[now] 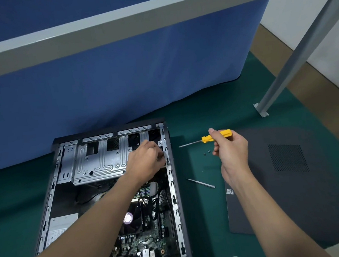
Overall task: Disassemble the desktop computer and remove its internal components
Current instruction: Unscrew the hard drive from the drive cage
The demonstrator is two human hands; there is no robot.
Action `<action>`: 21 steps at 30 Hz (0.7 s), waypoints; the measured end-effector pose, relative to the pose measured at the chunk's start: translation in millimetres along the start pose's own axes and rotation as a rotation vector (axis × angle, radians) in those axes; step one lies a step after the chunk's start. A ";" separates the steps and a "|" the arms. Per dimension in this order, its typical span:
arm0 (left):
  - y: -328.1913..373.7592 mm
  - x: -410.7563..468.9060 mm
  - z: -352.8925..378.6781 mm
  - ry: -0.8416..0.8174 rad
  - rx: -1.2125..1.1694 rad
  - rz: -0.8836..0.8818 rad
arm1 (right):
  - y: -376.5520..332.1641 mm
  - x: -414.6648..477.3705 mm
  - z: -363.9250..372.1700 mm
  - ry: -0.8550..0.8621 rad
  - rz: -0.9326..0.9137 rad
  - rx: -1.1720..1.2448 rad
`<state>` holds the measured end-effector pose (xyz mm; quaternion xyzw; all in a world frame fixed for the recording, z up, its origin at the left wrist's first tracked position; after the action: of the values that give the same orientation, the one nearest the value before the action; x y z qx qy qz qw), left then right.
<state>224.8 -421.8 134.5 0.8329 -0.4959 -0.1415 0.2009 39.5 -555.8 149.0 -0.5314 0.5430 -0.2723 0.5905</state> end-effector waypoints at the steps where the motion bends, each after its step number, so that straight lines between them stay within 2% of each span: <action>1: -0.7 2.1 -0.4 -0.022 -0.010 0.004 | -0.5 -0.1 0.7 -0.002 -0.001 0.008; 5: -1.2 4.2 -3.5 -0.055 -0.030 -0.002 | -5.7 -1.2 3.8 -0.028 -0.012 0.076; 8: -5.2 1.5 -17.7 0.019 -0.146 -0.074 | -12.7 2.6 6.1 -0.057 -0.034 0.093; 10: -6.4 -4.4 -32.0 0.168 -0.500 -0.220 | -18.7 6.8 12.6 -0.123 -0.060 0.032; 12: -4.4 -14.6 -31.3 0.315 -1.031 -0.421 | -27.2 5.6 25.1 -0.229 -0.129 -0.093; 15: 15.2 -23.5 -6.7 0.324 -1.680 -0.632 | -44.4 -6.5 47.6 -0.313 -0.458 -0.547; 18: 27.9 -24.1 6.3 0.299 -1.921 -0.677 | -53.6 -22.6 64.9 -0.328 -0.710 -0.728; 21: 32.1 -22.1 10.5 0.288 -1.998 -0.681 | -53.3 -26.8 72.2 -0.327 -0.764 -0.736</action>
<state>185.2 -418.1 141.3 0.3940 0.1324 -0.4332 0.7997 113.3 -523.0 196.5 -0.8971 0.2724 -0.1733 0.3015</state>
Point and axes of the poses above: each hand's wrist, its own x-axis towards the middle knuckle, its own z-axis out of the palm, y = z × x, the point moved 7 cm from there along x, towards the middle knuckle, and after that the axes turned 15 degrees about -x, right-handed, at the moved point
